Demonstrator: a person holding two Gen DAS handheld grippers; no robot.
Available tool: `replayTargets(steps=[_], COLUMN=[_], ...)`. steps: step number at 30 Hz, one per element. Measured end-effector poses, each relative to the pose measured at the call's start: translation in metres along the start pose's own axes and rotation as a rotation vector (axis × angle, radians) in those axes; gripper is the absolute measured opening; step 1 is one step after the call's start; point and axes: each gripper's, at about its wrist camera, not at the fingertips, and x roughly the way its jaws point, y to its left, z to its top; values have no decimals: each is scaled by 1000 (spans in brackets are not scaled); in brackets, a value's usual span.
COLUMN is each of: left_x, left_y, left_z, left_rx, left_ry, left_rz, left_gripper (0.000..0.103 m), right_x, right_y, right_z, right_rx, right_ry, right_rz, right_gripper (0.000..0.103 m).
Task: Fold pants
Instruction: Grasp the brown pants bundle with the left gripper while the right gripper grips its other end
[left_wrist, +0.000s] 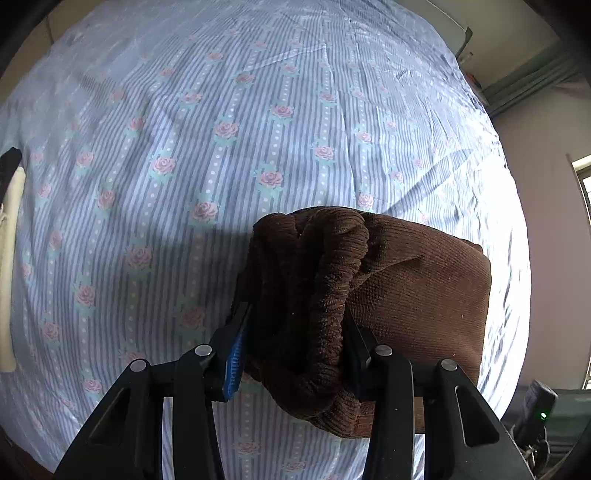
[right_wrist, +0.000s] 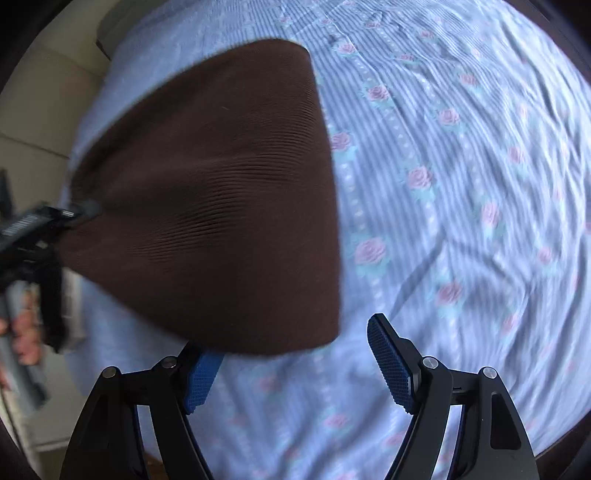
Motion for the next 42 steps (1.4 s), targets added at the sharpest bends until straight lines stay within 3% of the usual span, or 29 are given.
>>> replayTargets(steps=[2, 3, 4, 7, 12, 17, 22, 24, 26, 31, 42], left_x=[-1, -1, -1, 12, 17, 11, 7, 9, 10, 18, 46], left_y=[-1, -3, -5, -4, 0, 2, -13, -7, 6, 22, 31], left_z=[-2, -4, -6, -11, -11, -16, -22, -19, -14, -8, 5], left_rx=[9, 19, 34, 37, 28, 125, 238, 215, 171, 144, 70], left_ry=[-4, -9, -16, 18, 22, -2, -32, -22, -2, 30, 54], left_rz=[0, 9, 24, 18, 13, 91, 134, 110, 70, 7, -188], left_gripper=[43, 43, 44, 46, 50, 65, 71, 77, 87, 96, 95], right_x=[-12, -21, -24, -3, 10, -18, -71, -68, -58, -17, 43], right_y=[0, -3, -11, -35, -20, -2, 17, 14, 10, 0, 7], right_z=[-1, -3, -3, 3, 5, -7, -4, 11, 38, 65, 84], right_rx=[-23, -25, 1, 112, 2, -73, -190, -149, -92, 4, 23], right_ry=[-71, -121, -136, -48, -33, 62, -87, -123, -111, -49, 18], right_rz=[-71, -146, -142, -106, -185, -62, 16, 52, 74, 115, 182], right_gripper=[75, 75, 75, 75, 75, 75, 75, 75, 75, 75, 78])
